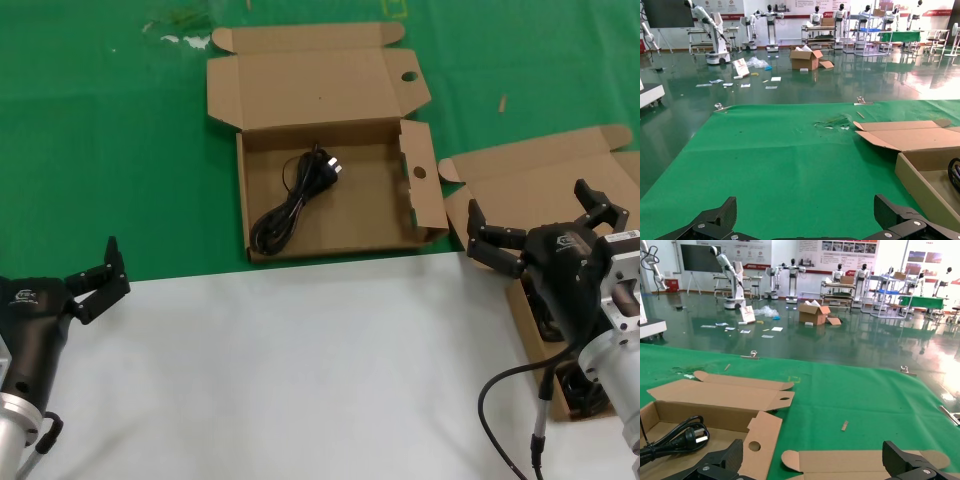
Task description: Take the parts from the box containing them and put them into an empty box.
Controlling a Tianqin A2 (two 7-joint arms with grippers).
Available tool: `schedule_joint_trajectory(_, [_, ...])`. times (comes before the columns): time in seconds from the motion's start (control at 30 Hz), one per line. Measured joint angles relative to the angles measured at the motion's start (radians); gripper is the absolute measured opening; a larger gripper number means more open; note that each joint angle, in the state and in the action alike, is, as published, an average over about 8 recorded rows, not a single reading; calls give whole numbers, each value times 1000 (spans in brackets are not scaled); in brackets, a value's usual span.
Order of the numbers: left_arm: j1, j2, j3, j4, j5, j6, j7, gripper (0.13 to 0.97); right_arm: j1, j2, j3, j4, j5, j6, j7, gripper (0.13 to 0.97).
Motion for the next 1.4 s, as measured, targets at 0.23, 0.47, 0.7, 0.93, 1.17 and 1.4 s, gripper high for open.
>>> schedule_joint_trajectory(0.23, [0,0,0,0,0,0,0,966,0,0,0,0,0,0,0,966])
schedule_joint_trajectory(0.47, [0,0,0,0,0,0,0,966,0,0,0,0,0,0,0,966])
schedule_joint_trajectory(0.7, [0,0,0,0,0,0,0,966,0,0,0,0,0,0,0,966])
schedule_joint_trajectory(0.93, [0,0,0,0,0,0,0,966,0,0,0,0,0,0,0,966])
schedule_joint_trajectory(1.17, [0,0,0,0,0,0,0,966,0,0,0,0,0,0,0,966])
schedule_joint_trajectory(1.4, [0,0,0,0,0,0,0,966,0,0,0,0,0,0,0,966])
